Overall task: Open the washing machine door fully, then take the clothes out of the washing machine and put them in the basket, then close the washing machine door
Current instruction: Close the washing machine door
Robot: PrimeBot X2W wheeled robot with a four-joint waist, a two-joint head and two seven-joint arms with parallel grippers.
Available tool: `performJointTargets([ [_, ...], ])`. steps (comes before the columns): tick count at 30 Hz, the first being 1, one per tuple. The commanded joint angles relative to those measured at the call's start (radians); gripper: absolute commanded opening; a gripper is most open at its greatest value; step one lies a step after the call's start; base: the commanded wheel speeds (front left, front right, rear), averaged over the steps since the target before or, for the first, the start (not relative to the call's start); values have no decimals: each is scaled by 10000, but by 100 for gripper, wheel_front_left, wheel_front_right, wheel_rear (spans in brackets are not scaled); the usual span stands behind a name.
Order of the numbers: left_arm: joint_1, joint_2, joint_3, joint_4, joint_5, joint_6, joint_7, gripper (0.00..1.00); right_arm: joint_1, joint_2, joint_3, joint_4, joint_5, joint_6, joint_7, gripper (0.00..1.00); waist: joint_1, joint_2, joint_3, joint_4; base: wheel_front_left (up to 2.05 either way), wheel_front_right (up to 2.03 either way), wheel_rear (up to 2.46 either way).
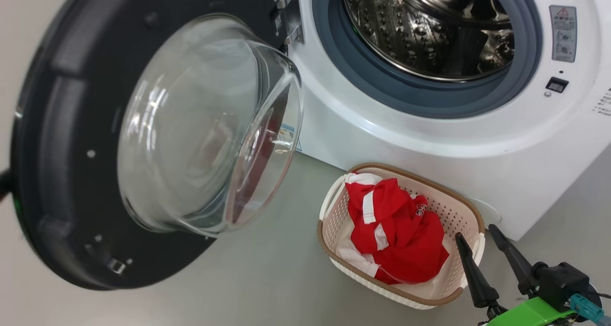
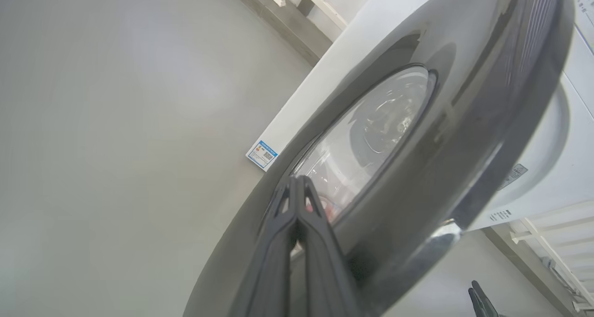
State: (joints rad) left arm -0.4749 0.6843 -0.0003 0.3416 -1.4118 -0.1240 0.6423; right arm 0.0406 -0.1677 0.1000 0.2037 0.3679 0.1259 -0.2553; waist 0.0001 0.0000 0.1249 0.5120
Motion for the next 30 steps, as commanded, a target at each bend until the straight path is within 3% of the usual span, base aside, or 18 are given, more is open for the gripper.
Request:
performJointTargets([
  [1, 2, 714, 229, -532, -145, -67, 158, 0, -15, -35, 200, -199, -57, 48, -65, 100, -1, 0, -167, -50, 0, 0, 0],
  [18, 637, 1006, -825, -3202, -654, -67, 307, 0, 188, 149, 182, -212, -26, 48, -65, 100, -1, 0, -535, -528, 0, 0, 0],
  [30, 289, 453, -2338, -4846, -147, -67, -402, 0, 201, 235, 195, -252, -35, 48, -65, 100, -1, 0, -550, -1067, 0, 0, 0],
])
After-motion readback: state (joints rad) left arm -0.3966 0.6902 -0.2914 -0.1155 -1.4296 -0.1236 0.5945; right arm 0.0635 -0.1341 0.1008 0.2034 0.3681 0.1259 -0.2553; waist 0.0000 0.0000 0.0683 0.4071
